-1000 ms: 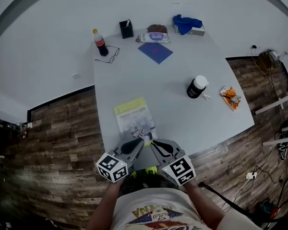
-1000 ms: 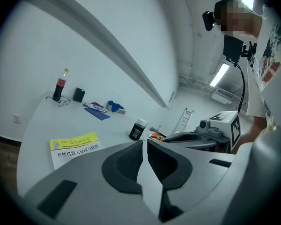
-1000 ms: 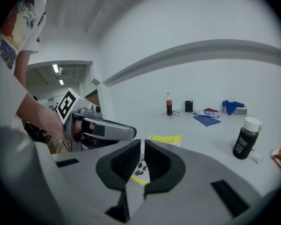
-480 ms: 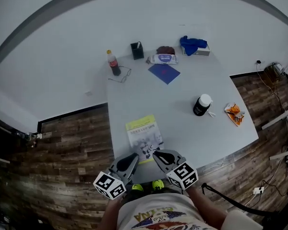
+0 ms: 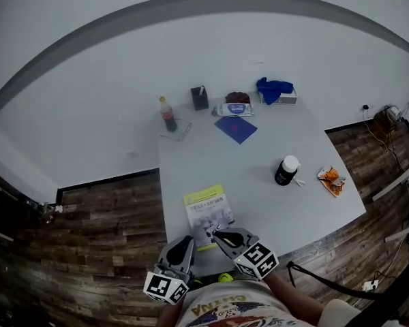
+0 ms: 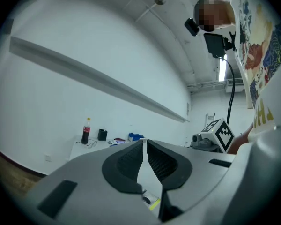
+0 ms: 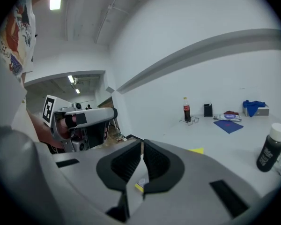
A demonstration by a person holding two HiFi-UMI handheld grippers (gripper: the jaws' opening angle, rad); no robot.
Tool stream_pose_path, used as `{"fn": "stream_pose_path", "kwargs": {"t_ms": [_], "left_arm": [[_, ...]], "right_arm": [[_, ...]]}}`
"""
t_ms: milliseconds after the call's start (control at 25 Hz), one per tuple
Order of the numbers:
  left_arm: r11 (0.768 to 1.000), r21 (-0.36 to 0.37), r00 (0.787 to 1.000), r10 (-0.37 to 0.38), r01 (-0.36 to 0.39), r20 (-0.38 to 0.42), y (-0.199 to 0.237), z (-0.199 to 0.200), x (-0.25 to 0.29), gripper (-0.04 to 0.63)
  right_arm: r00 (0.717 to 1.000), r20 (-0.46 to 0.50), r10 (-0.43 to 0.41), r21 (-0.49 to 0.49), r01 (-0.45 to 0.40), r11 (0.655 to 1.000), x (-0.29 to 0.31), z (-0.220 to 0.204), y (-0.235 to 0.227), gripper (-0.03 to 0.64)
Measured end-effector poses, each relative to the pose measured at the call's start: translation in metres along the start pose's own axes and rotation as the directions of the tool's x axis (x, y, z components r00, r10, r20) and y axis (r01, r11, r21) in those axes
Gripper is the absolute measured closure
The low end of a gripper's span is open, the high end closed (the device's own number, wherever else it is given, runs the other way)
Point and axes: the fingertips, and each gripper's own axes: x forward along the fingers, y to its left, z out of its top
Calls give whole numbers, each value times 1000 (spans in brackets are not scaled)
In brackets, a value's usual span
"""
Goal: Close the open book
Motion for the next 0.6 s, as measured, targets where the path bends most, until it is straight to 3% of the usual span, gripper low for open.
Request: {"fn": "stream_pose_path", "kwargs": {"t_ms": [360, 600], "left_arm": [[994, 37, 994, -104, 105, -43, -22, -5, 20, 558], [995, 27, 994, -92, 94, -53, -15, -5, 22, 558]], "right_arm": [[1000, 18, 14, -15, -14, 1000, 4, 7, 8, 591], [1000, 28, -9, -10, 9, 1000, 5, 8, 0, 591]]}}
